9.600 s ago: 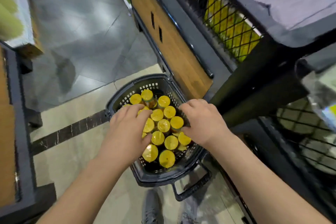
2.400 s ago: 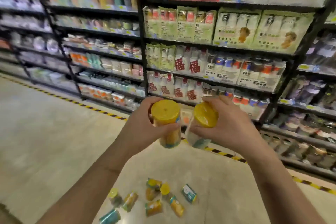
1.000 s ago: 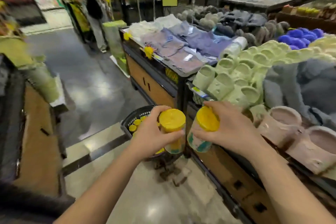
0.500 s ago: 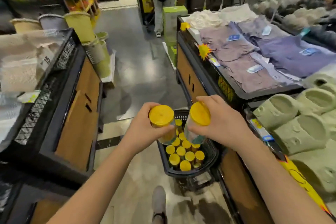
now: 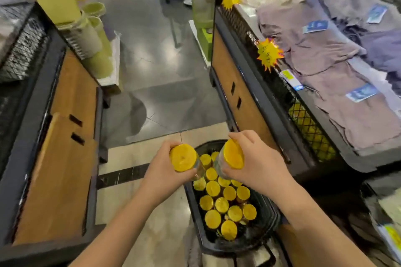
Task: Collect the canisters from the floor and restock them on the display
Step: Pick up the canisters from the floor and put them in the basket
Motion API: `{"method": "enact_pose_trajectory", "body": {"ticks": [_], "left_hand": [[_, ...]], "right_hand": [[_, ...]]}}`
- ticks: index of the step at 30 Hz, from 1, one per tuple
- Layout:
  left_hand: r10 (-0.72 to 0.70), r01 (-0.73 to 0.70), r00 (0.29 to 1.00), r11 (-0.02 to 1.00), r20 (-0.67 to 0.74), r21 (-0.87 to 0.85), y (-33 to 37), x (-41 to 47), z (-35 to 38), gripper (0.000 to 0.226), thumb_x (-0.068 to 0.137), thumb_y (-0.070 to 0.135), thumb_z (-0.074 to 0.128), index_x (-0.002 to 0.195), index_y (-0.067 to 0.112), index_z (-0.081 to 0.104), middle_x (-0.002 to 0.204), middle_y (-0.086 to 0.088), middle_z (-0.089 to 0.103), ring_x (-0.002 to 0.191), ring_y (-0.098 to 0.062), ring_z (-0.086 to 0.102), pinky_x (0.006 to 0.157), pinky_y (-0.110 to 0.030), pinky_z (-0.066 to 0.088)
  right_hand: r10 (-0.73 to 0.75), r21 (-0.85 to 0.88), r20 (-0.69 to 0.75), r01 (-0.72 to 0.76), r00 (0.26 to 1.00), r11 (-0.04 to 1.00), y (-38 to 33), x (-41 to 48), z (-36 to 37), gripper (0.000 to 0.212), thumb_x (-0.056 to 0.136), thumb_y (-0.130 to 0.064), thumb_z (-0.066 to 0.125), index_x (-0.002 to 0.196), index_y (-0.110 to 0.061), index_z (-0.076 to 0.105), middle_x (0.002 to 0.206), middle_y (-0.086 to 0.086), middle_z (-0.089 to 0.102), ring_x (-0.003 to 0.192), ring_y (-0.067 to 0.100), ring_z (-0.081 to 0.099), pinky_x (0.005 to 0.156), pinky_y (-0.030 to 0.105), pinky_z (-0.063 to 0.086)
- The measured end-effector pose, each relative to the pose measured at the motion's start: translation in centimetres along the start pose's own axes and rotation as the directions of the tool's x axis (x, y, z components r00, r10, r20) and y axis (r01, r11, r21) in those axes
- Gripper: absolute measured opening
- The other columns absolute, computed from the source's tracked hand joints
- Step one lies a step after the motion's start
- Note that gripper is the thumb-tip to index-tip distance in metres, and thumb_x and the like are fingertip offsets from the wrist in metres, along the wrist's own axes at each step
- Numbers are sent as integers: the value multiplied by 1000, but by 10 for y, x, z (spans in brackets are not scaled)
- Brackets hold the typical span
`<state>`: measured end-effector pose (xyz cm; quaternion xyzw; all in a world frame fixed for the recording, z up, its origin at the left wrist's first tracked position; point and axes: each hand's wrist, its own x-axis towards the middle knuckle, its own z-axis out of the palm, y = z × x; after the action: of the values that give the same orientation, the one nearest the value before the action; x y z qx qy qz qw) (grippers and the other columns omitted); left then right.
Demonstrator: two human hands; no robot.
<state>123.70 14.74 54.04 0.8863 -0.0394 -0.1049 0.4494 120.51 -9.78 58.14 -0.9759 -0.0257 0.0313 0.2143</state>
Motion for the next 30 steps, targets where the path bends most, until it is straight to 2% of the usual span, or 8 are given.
{"method": "enact_pose_trajectory", "body": {"ticks": [4, 10, 17, 20, 22, 25, 27, 30], "left_hand": [[-58, 59, 998, 996, -14, 61, -51, 51, 31, 69, 59, 48, 88, 116, 41, 49, 113, 18, 54, 105, 2, 53, 82, -19, 43], [-151, 151, 988, 986, -15, 66, -141, 113, 107, 73, 66, 36, 91, 125, 35, 48, 119, 12, 49, 105, 11, 46, 79, -5, 36], [-118, 119, 993, 985, -12, 126, -247, 172, 193, 74, 67, 31, 92, 130, 27, 53, 119, 10, 50, 101, 9, 42, 82, 4, 31], [-93, 83, 995, 973, 35, 216, -280, 188, 220, 77, 68, 28, 90, 135, 23, 51, 126, 6, 50, 115, -3, 46, 88, -3, 30], [-99, 81, 993, 967, 63, 242, -293, 192, 235, 80, 70, 28, 88, 139, 23, 48, 132, 4, 48, 123, -11, 47, 97, -18, 38], [-120, 101, 992, 955, 48, 280, -302, 196, 247, 82, 73, 35, 85, 143, 26, 42, 136, 6, 45, 127, -14, 46, 101, -37, 47], [-129, 113, 991, 952, 41, 286, -304, 200, 247, 83, 74, 37, 85, 144, 26, 41, 137, 5, 45, 129, -15, 44, 103, -38, 46], [-164, 144, 986, 946, 43, 290, -305, 203, 241, 85, 74, 38, 87, 145, 26, 40, 138, 4, 44, 129, -15, 44, 104, -32, 42]], "right_hand": [[5, 11, 80, -5, 997, 1000, 35, 52, 48, 66, 86, -63, 65, 141, -34, 41, 133, -16, 43, 108, 11, 58, 70, 26, 46], [-13, 62, 80, 8, 997, 998, 90, 112, 146, 61, 85, -58, 67, 136, -32, 46, 128, -15, 45, 100, 10, 58, 68, 24, 49], [-61, 42, 147, 56, 987, 998, 152, 160, 254, 70, 85, -56, 70, 144, -38, 36, 134, -20, 40, 118, 7, 49, 78, 27, 49], [-86, 42, 153, 81, 984, 996, 169, 167, 286, 71, 84, -53, 73, 143, -39, 37, 135, -21, 40, 122, 7, 48, 85, 32, 53], [-101, 55, 163, 93, 981, 994, 177, 170, 301, 73, 82, -49, 77, 143, -39, 37, 135, -22, 39, 123, 6, 47, 86, 33, 54], [-110, 85, 179, 96, 978, 992, 184, 175, 317, 73, 82, -47, 78, 142, -40, 38, 136, -22, 38, 122, 6, 47, 85, 37, 56], [-108, 81, 181, 94, 978, 992, 186, 179, 325, 73, 82, -45, 79, 142, -39, 39, 137, -20, 38, 121, 8, 48, 83, 37, 57], [-91, 53, 184, 83, 979, 995, 187, 188, 334, 76, 78, -43, 82, 141, -37, 41, 139, -16, 37, 118, 12, 52, 81, 33, 56]]}}
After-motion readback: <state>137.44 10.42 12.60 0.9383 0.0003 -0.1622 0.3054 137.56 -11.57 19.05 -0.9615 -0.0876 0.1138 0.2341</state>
